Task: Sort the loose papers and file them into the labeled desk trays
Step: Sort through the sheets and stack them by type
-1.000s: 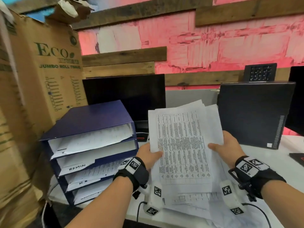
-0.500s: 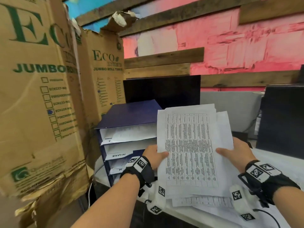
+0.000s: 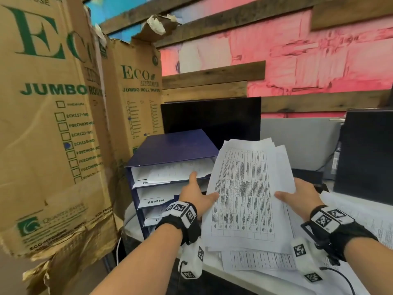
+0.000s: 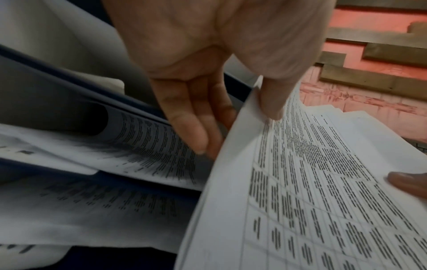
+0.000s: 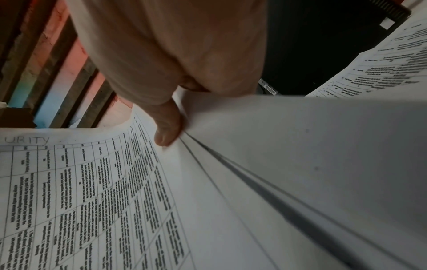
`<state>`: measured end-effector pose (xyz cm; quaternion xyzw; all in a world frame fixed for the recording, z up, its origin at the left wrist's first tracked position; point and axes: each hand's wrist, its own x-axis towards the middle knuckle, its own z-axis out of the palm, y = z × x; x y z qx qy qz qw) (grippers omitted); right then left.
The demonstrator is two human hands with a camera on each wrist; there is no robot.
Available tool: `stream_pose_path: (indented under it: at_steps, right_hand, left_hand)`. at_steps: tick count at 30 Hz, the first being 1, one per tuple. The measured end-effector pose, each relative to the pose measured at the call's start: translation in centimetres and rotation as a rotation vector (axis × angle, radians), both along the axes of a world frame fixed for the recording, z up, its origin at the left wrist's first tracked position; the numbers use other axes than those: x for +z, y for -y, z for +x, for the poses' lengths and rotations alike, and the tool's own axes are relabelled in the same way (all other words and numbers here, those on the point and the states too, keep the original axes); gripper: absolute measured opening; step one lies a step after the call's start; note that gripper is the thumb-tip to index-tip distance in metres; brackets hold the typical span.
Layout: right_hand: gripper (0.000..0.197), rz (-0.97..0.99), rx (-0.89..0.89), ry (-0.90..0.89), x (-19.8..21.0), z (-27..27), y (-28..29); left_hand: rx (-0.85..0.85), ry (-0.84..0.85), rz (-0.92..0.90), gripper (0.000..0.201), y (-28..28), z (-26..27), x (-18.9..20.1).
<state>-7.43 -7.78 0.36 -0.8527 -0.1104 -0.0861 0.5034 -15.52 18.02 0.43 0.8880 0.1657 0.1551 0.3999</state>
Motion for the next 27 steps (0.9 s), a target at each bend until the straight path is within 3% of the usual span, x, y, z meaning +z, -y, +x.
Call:
stream_pose_path:
  at_steps: [6,8,10,14,20,24,27]
  right_hand:
    - [0.035,-0.010,0.014,-0.020,-0.4,0.2,0.3]
    - [0.035,-0.017,0.017,-0.022,-0.5,0.3,0.5]
    - [0.035,-0.034,0.021,-0.025,-0.6,0.2,0.6]
    - [0.034,-0.105,0.030,-0.036,-1.2,-0.1,1.1]
    - [0.023,-0.147,0.061,-0.093,-3.1,-0.9,1.9]
    - [0.021,-0.164,0.067,-0.148,-4.4,-1.1,1.7]
    - [0.028,-0.181,0.059,-0.188,-4.9,-0.8,1.7]
  left_hand:
    - [-0.005,-0.053,0.014,0.110,-0.6,1.1,1.0]
    - [-0.029,0.046,0.001,0.098,0.2,0.4,0.7]
    - [-0.053,0.128,-0.040,0.072,1.5,-0.5,-0.5]
    - [-0.130,-0.003,-0.026,0.041,2.8,-1.0,-4.1]
    - [-0.087,-0.124,-0.191,0.023,1.4,-1.8,-7.0]
    - [-0.003,-0.227,-0.176,0.022,-0.4,-2.3,-8.5]
    - [0.067,-0.331,-0.133,0.011,-2.2,-3.2,-10.1]
